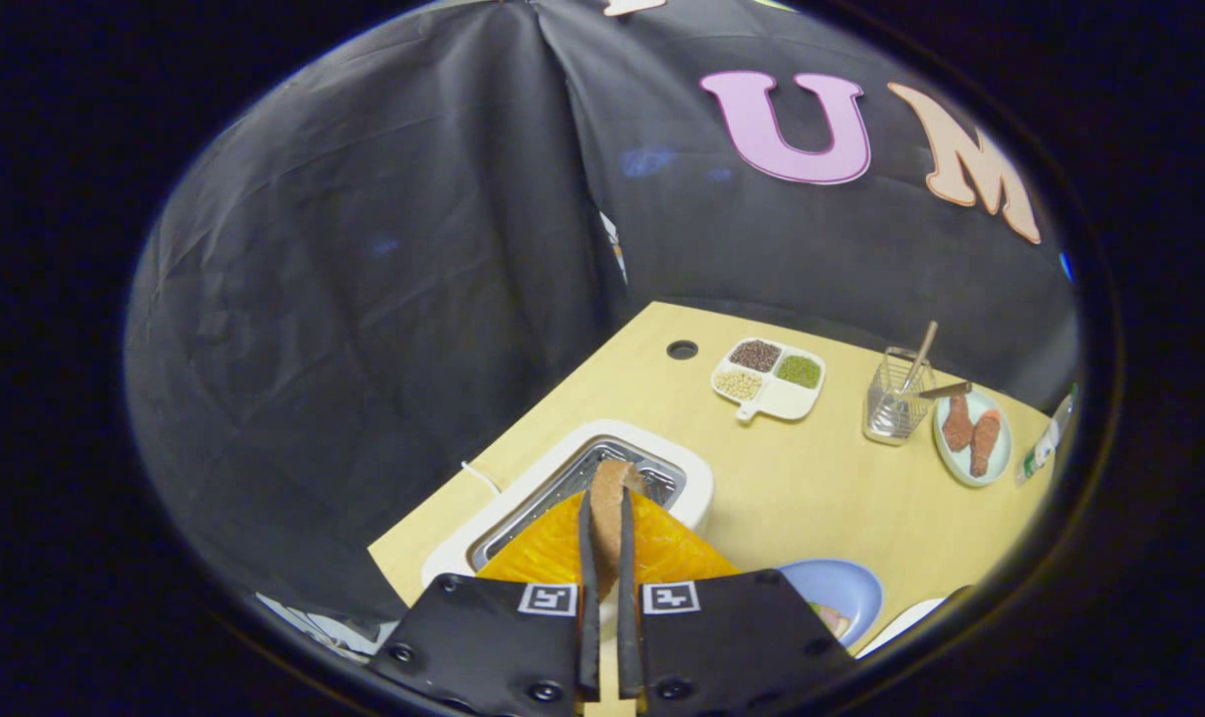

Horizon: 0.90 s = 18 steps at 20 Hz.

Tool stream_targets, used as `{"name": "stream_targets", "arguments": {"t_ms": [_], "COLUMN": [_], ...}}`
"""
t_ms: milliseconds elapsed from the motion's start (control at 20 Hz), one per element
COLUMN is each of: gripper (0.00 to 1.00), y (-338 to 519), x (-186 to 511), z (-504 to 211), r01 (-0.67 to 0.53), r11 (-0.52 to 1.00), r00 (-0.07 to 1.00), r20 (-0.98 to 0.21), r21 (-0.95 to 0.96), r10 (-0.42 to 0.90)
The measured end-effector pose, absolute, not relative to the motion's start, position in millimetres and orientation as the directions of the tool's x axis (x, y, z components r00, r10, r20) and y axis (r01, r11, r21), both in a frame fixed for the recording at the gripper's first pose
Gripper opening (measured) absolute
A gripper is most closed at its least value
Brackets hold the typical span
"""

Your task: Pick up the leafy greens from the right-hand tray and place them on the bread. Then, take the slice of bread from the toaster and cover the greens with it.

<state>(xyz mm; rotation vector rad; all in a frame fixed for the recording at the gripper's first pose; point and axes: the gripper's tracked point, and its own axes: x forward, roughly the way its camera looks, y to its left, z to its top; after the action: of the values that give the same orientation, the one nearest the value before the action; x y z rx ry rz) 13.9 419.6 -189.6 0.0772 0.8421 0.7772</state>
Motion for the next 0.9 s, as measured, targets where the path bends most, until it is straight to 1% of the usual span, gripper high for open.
{"name": "stream_targets", "arguments": {"t_ms": [400,750,900], "gripper": [0.10,0.10,0.10], "y": [381.3,354.3,335.5], "x": [31.8,31.2,35.0], "z": [-160.2,-141.6,-131.2], "r01": [-0.520,-0.482,-0.473], "r11": [0.731,0.679,0.672], "r00": [0.466,0.486,0.521], "r20": [-0.571,-0.477,-0.435], "r21": [0.441,0.553,0.569], "r10": [0.676,0.733,0.735]}}
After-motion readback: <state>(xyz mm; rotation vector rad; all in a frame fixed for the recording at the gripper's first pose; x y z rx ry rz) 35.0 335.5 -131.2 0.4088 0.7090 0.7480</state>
